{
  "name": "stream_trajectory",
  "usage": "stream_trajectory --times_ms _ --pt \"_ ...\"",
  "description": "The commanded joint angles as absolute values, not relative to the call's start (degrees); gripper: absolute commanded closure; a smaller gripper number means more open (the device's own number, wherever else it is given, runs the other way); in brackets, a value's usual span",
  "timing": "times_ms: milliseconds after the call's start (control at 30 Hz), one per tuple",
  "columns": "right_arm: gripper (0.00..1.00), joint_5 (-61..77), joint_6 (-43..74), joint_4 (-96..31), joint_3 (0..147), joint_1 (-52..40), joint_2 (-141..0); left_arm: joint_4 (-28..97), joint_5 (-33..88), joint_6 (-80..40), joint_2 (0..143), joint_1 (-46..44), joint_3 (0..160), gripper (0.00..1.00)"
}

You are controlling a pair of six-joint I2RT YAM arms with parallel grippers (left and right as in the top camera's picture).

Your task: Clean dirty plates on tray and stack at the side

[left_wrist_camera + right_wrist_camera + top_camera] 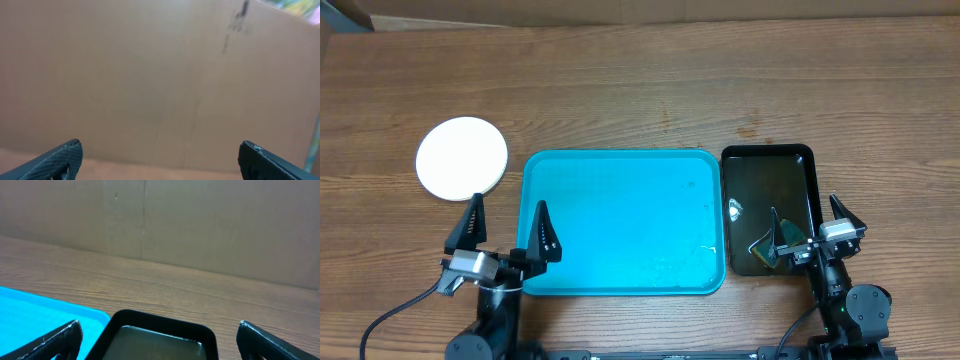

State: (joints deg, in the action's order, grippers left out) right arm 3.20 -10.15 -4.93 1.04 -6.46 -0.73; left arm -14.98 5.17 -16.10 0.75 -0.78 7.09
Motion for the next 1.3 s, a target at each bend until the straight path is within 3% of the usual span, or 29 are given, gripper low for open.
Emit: stream_trajectory --times_ms 0,167,433,600,1267 --pt "0.00 3.5 -10.3 -4.6 0.4 -6.2 -0.2 -14.6 1.6 -15.8 0.2 -1.1 3.9 0.00" --pt "0.00 3.5 -10.3 -4.6 0.4 -6.2 -0.2 -11.4 -0.8 -15.8 0.2 -0.9 0.9 0.00" --pt "0.00 3.5 -10.3 -4.6 0.4 -6.2 -0.2 4.6 -1.0 -11.4 0.2 0.1 0.3 0.00" --pt "0.00 3.5 -10.3 -4.6 0.4 -6.2 -0.2 4.5 -0.4 -2.7 0.2 0.1 0.3 0.00" --pt "0.00 3.5 -10.3 -4.6 0.4 -6.2 -0.2 4.4 -0.4 -1.7 0.3 0.1 0.3 0.00"
